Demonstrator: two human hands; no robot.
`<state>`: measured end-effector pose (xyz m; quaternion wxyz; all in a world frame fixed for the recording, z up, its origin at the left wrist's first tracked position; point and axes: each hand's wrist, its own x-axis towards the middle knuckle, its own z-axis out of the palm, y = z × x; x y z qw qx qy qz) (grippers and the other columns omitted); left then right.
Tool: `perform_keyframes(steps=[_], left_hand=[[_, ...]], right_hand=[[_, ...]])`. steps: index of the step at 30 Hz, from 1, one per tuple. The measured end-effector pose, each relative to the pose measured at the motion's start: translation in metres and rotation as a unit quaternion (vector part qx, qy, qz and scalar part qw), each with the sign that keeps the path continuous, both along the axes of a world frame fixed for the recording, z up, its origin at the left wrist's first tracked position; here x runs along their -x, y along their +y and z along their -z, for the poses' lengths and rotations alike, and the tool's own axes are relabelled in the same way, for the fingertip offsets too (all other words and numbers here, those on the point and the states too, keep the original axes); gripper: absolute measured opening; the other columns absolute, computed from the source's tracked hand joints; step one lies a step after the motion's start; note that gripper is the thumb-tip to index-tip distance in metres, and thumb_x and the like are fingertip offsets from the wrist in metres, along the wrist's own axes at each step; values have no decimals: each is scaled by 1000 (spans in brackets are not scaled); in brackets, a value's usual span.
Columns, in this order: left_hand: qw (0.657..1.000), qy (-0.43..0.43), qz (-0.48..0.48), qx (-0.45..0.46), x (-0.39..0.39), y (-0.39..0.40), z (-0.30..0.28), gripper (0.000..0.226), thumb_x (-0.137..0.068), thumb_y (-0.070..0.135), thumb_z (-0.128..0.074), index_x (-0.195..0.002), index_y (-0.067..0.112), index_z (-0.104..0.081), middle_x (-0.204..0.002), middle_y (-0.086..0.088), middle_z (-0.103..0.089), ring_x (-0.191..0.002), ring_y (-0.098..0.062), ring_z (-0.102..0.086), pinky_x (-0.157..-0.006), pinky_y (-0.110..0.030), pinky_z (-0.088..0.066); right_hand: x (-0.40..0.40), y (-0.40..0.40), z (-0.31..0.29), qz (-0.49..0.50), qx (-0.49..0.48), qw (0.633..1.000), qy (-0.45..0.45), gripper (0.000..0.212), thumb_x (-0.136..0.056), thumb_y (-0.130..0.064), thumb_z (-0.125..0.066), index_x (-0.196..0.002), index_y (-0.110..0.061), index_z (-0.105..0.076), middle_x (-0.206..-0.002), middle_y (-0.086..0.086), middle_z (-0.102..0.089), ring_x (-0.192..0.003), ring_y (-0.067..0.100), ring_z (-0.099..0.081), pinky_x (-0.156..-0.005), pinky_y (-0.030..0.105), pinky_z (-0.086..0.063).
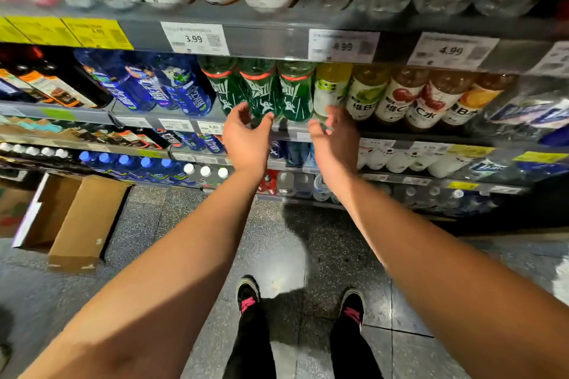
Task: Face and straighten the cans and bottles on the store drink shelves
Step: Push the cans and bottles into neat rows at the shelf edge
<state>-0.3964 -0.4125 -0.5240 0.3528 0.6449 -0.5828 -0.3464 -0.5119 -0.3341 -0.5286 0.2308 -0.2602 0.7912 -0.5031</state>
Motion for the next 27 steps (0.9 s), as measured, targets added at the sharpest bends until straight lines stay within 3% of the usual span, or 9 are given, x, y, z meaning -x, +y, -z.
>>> perform_keyframes(steps=[3, 6, 10, 14, 19, 21, 23, 27], left_hand=[[1000, -9, 24, -12, 2, -21, 4, 71, -80, 38, -81, -139, 10, -54, -131, -7, -64, -120, -20, -60, -105, -31, -44], [997, -50, 42, -41, 6, -38, 9, 78, -81, 43, -78, -147, 16, -45, -142, -1, -57, -131, -18, -51, -106, -28, -36], [993, -68, 90, -17, 9, -49, 23, 82, -83, 41, -77, -151, 15, -39, -149, 0, -50, -138, -15, -44, -108, -20, -28], [994, -71, 83, 24, 7, -58, 30, 74, -84, 39, -77, -146, 14, -46, -146, 0, -53, -135, -15, -47, -107, -20, -31], [995, -42, 72, 54, 4, -62, 32, 60, -77, 33, -82, -130, 14, -59, -115, 1, -68, -106, -16, -62, -83, -19, -42], [996, -37, 70, 36, 4, -63, 31, 57, -77, 33, -83, -124, 14, -58, -90, 8, -62, -86, -14, -56, -67, -17, -34], [998, -17, 62, 21, 5, -65, 30, 53, -75, 30, -85, -115, 12, -55, -73, 17, -48, -75, -13, -48, -62, -20, -33], [998, 15, 65, 21, -1, -74, 34, 51, -68, 27, -90, -103, 10, -56, -68, 20, -43, -62, 2, -44, -59, -9, -33]], right_hand=[[-15, -21, 2, 2, -27, 999, 45, 45, -92, -23, -68, -131, -6, -54, -127, 10, -63, -107, 20, -61, -85, 23, -44], [-28, -42, 8, 27, -28, 996, 77, 52, -90, -33, -68, -132, -6, -54, -128, 12, -63, -115, 27, -61, -95, 41, -51], [-36, -61, 15, 37, -27, 992, 118, 63, -91, -34, -65, -142, -4, -45, -131, 16, -59, -119, 30, -57, -98, 42, -50], [-37, -72, 22, 59, -25, 990, 128, 75, -88, -35, -67, -149, -4, -35, -140, 20, -52, -125, 34, -55, -101, 46, -48], [-42, -85, 19, 106, -38, 984, 135, 84, -82, -42, -76, -145, -2, -39, -136, 17, -55, -123, 32, -55, -97, 41, -50], [-43, -90, 15, 128, -68, 979, 145, 84, -81, -46, -75, -144, -2, -40, -134, 16, -56, -122, 31, -55, -94, 37, -48], [-44, -95, 14, 142, -79, 975, 154, 81, -81, -47, -75, -141, -1, -44, -133, 16, -57, -121, 31, -56, -93, 38, -48], [-46, -98, 14, 130, -104, 971, 170, 73, -84, -46, -73, -138, -4, -47, -135, 14, -54, -120, 30, -56, -86, 36, -49]])
